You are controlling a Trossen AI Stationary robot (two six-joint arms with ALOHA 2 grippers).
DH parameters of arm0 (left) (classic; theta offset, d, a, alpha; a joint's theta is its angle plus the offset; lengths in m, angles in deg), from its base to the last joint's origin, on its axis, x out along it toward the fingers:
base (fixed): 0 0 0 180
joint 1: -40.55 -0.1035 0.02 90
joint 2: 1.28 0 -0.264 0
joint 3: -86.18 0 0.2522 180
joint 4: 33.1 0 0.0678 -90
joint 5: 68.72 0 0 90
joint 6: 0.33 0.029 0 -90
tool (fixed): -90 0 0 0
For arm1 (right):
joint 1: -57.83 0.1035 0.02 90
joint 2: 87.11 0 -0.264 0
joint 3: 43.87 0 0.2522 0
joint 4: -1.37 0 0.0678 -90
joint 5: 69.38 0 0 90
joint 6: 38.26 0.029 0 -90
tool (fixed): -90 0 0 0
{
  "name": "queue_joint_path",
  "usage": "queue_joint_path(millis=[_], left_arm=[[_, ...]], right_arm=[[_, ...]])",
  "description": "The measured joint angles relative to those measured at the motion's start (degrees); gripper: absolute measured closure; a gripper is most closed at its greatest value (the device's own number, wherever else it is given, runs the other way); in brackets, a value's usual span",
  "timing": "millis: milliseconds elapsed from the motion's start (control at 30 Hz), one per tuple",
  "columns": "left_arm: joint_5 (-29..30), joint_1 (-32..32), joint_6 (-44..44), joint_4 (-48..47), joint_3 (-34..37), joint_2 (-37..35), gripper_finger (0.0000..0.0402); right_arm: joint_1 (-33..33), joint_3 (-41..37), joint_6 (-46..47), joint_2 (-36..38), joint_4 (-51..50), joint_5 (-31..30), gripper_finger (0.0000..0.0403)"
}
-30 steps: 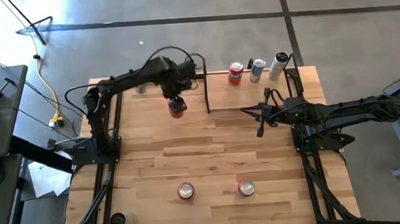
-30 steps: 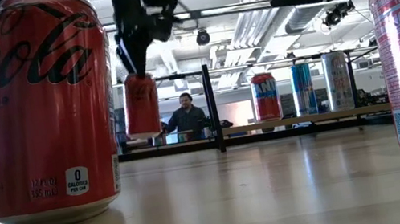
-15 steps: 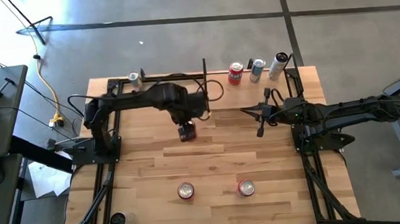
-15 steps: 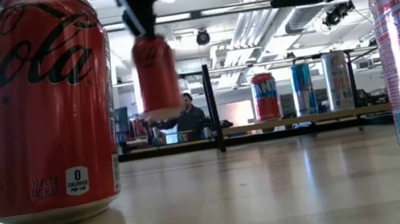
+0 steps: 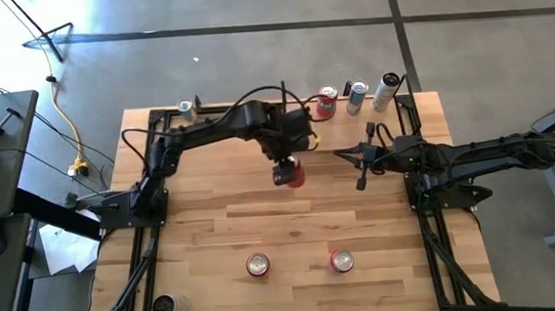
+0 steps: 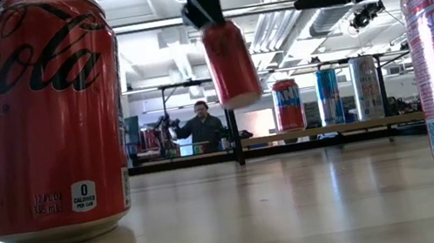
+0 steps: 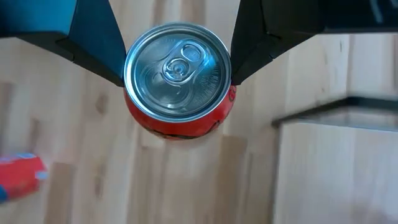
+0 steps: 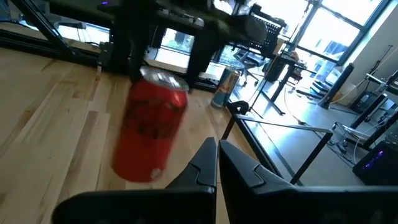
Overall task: Place canned beverage on shelf
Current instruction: Put the top red-black soda can on the shelf
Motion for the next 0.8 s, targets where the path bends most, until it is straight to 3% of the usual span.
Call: queue_joint_path(millis=[600, 800], left_arm=[[1.2, -4.5, 10.5, 12.2, -0.6, 2.3, 0.0171], [3.2, -9.3, 11.8, 17.3, -0.6, 2.3, 0.0171]], right_arm=[[0.0, 0.0, 0.3, 0.0, -1.2, 0.0, 0.0403], [0.0, 0.0, 0.3, 0.0, -1.2, 0.0, 0.0403]])
